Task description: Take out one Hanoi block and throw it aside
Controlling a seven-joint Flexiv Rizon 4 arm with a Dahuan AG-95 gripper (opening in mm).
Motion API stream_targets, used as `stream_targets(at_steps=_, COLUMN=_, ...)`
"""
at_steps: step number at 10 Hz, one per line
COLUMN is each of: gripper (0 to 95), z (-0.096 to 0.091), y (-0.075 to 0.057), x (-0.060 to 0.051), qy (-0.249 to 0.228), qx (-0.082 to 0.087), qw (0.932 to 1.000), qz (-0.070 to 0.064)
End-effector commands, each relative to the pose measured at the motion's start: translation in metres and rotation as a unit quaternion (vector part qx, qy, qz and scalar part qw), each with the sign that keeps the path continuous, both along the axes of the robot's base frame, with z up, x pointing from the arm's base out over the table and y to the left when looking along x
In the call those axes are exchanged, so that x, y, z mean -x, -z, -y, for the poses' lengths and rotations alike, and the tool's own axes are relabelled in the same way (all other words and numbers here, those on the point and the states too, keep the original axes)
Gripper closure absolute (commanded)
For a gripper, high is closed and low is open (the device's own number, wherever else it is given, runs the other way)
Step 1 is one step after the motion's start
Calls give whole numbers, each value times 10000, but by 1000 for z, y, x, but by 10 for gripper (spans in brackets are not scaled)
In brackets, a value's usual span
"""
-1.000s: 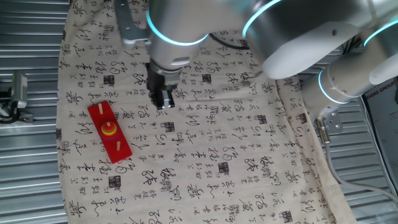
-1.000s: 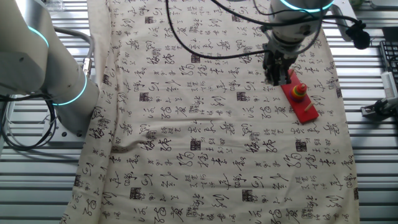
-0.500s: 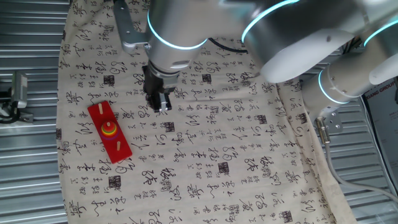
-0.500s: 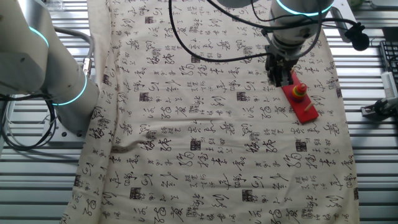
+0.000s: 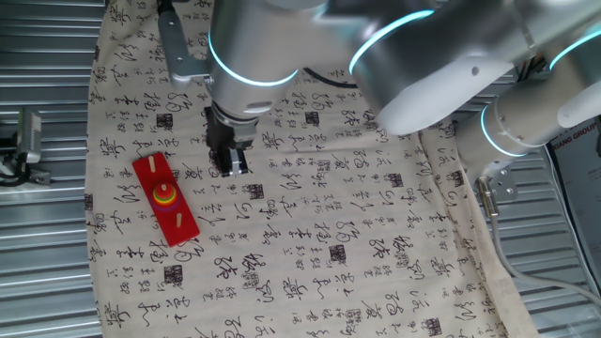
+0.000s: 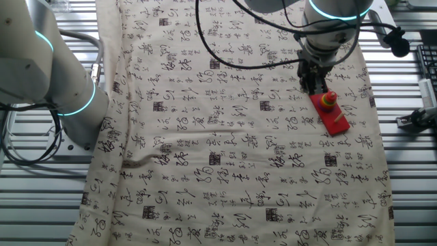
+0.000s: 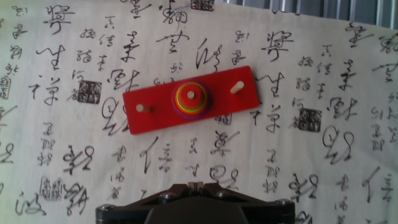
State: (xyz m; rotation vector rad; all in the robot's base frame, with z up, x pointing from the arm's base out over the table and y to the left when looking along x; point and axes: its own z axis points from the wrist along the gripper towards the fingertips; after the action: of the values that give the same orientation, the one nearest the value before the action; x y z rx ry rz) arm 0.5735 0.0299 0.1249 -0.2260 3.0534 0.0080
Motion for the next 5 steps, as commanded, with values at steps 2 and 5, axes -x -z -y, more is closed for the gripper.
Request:
stream_targets(at_steps=2, gripper=950, z=-3, y=4, x=-6, qy=-47, qx=-11, qw=10000, qz=36)
stream_targets(at_steps=5, gripper=950, z=-4, y=6, x=-11, qy=-70, qx=-13, qw=10000, qz=42)
